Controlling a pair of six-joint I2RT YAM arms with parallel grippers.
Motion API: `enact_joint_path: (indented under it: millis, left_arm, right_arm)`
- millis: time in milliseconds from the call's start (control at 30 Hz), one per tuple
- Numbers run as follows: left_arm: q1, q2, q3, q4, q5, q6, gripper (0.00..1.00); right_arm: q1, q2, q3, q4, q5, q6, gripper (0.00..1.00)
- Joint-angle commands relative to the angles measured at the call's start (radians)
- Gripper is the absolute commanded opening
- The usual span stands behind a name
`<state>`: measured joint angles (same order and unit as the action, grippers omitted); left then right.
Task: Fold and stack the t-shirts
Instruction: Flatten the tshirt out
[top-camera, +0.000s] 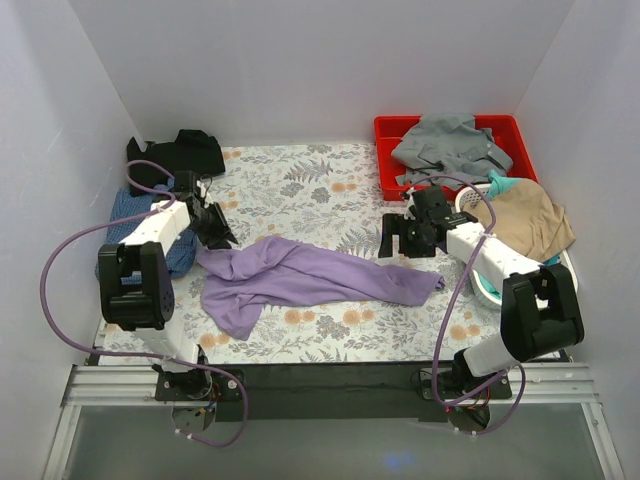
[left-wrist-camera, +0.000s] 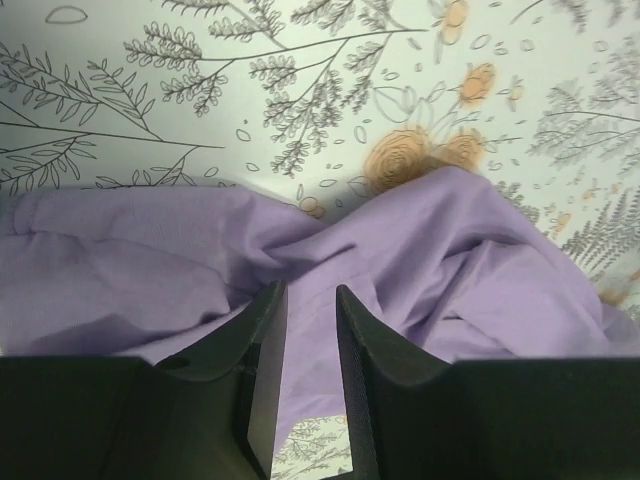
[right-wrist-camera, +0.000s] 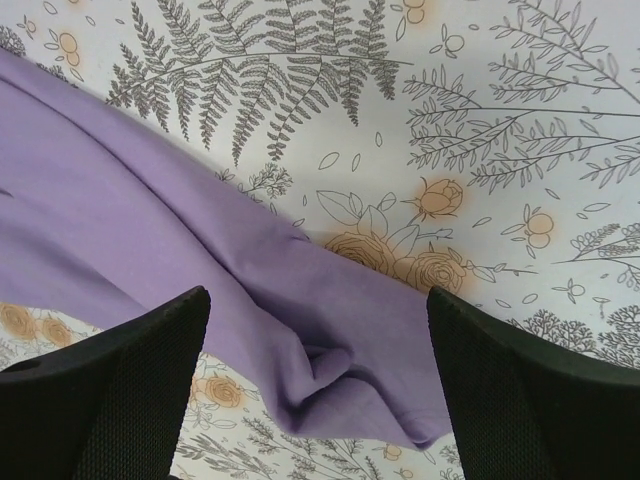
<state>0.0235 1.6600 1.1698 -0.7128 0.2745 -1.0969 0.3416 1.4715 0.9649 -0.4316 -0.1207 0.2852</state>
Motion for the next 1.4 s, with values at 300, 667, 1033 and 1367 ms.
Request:
enact_joint_path:
  millis: [300,667,1033,1367]
  left_arm:
    - [0.001,-0.008,-0.105,-0.011,0.046,0.032,0.25]
    - [0.003,-0.046,-0.113,0.039,0.123,0.031,0.00]
    - [0.006,-0.207,0.447,-0.187,0.036,0.078,0.00]
    - [0.009,-0.413,0.800,-0.246,-0.156,0.057,0.00]
  right_arm:
    - [0.000,-0.060,-0.138,0.060,-0.166,-0.021,0.85]
    - [0.000,-0.123,-0.092,0.083,-0.186,-0.064,0.01]
    - [0.000,-0.372,0.195,-0.002,-0.149,-0.084,0.01]
    - [0.000,-0.576,0.495,-0.140,-0.069,-0.175,0.01]
